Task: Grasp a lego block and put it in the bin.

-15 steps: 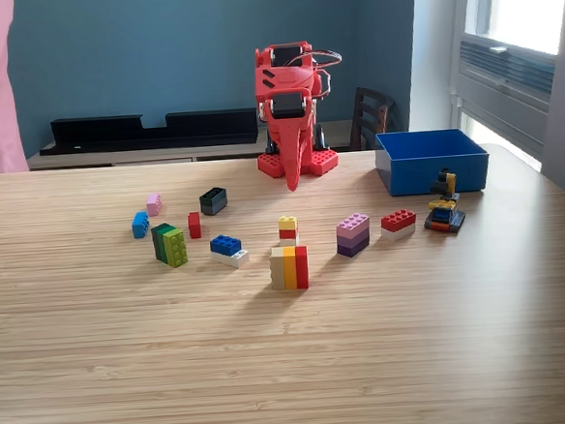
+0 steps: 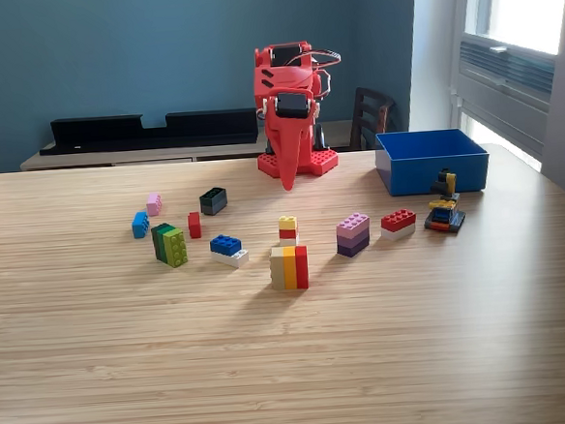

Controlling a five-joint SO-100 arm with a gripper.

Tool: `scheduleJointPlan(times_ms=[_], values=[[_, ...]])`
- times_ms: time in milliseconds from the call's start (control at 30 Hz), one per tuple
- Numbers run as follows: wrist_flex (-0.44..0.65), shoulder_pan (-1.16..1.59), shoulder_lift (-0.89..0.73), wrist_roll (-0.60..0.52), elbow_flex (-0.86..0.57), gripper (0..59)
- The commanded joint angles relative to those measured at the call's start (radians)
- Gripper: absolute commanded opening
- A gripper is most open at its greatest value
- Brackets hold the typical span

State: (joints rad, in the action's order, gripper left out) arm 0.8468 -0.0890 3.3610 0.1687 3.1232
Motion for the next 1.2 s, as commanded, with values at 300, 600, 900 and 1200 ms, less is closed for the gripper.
scheduleJointPlan(times_ms=[300, 600, 900, 1200], values=[[0.005, 0.006, 0.003, 0.0, 0.006, 0.1], [-0.015, -0.017, 0.003, -0.058, -0.003, 0.1], [-0.063, -0.012, -0.002, -0.058, -0.026, 0.8], [-0.037, 0.011, -0.046, -0.083, -0.161, 11.3]])
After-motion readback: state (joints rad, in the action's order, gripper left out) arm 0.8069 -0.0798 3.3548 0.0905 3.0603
